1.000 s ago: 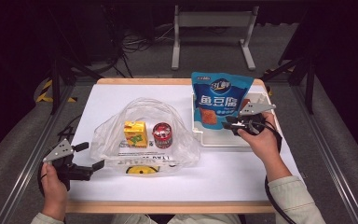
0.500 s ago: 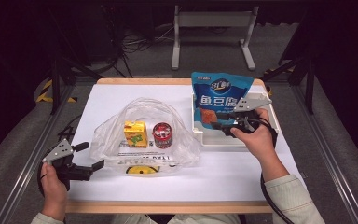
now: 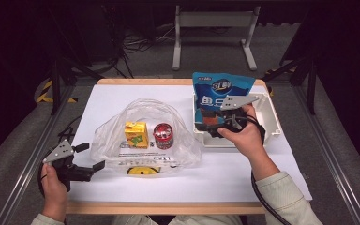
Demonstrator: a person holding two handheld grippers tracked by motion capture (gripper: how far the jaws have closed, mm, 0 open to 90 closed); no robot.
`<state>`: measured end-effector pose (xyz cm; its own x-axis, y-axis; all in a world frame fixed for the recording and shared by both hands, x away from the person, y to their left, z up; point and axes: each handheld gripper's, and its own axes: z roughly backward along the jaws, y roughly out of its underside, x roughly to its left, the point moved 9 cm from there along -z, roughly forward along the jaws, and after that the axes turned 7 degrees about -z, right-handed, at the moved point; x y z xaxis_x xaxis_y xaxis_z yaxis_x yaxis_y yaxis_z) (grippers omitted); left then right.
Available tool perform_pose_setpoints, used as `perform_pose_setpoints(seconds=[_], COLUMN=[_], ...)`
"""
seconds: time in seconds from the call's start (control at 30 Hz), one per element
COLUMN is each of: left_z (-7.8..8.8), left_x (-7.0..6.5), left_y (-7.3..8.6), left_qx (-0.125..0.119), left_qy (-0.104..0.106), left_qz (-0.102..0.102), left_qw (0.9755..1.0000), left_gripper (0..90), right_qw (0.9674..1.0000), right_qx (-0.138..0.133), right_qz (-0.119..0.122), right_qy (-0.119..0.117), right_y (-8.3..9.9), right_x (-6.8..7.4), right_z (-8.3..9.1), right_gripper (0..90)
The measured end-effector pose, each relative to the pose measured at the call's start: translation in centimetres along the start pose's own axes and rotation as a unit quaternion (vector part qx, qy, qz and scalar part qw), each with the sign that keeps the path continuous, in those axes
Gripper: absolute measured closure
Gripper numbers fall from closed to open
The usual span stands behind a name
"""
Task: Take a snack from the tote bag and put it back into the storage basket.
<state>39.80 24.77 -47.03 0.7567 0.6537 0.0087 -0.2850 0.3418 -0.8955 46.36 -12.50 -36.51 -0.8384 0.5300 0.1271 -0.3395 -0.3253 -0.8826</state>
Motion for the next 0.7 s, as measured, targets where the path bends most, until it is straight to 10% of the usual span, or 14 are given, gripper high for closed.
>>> perform_pose_setpoints(seconds=[0.7], left_z=[0.8], left_x=[-0.1], left_y=[0.4], left_qx=[0.001], left_qy=[-0.009], left_qz=[0.006], left_qw=[0.9999], left_gripper=[0.6], right_qw=[0.9982], right_qx=[0.018], right_qz=[0.034], right_qy=[-0.047], right_y=[-2.8], right_x=[3.7], right_z=[-4.3], right_gripper=[25.5])
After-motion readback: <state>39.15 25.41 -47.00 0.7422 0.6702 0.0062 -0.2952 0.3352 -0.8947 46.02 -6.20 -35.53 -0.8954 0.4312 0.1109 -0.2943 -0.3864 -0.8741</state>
